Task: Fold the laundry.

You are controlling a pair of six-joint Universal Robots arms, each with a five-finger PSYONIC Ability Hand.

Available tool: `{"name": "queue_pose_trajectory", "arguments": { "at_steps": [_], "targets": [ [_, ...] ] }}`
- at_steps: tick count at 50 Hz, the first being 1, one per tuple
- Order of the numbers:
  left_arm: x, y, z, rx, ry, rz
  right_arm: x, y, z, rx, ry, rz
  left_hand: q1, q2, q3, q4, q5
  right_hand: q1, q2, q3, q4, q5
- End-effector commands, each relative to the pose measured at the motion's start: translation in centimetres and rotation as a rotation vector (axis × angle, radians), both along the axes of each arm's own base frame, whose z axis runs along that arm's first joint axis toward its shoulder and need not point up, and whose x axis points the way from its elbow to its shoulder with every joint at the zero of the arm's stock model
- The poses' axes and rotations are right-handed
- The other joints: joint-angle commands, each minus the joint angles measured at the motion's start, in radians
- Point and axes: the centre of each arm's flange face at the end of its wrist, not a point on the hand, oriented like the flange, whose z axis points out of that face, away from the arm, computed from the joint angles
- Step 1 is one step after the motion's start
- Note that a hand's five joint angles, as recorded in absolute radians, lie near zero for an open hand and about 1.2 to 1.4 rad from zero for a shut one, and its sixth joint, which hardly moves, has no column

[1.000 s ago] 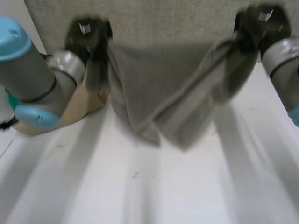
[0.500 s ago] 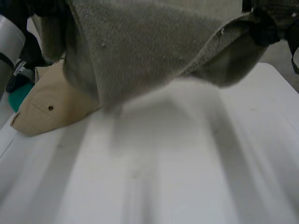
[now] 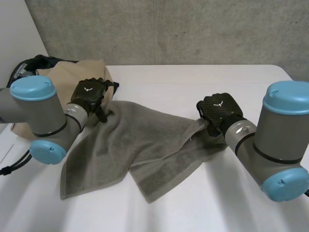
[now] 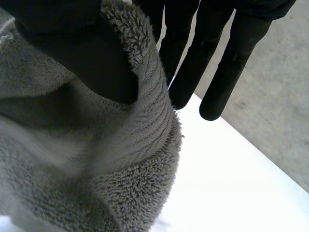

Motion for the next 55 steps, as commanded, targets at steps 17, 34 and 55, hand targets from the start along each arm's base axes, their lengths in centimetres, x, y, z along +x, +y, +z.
{"name": "queue_pose_trajectory", "arguments": {
  "at_steps": [17, 34, 55],
  "targets": [
    [3.6, 14.9, 1.7, 0.148, -0.089, -0.020, -1.4, -1.0, -0.3, -0.026, 0.029, -0.134, 0.093, 0.061, 0.055, 0.066, 0.072, 0.269, 0.223, 0.211, 0.199, 0.204],
    [3.8, 17.4, -3.9, 0.189, -0.208, -0.080, -1.5, -1.2, -0.5, -0.036, 0.035, -0.161, 0.160, 0.128, 0.123, 0.134, 0.139, 0.269, 0.223, 0.211, 0.199, 0.204],
    [2.7, 15.1, -5.9, 0.189, -0.221, -0.086, -1.5, -0.9, -0.7, -0.036, 0.033, -0.152, 0.636, 0.604, 0.598, 0.609, 0.615, 0.269, 0.223, 0.211, 0.199, 0.204]
  ]
}}
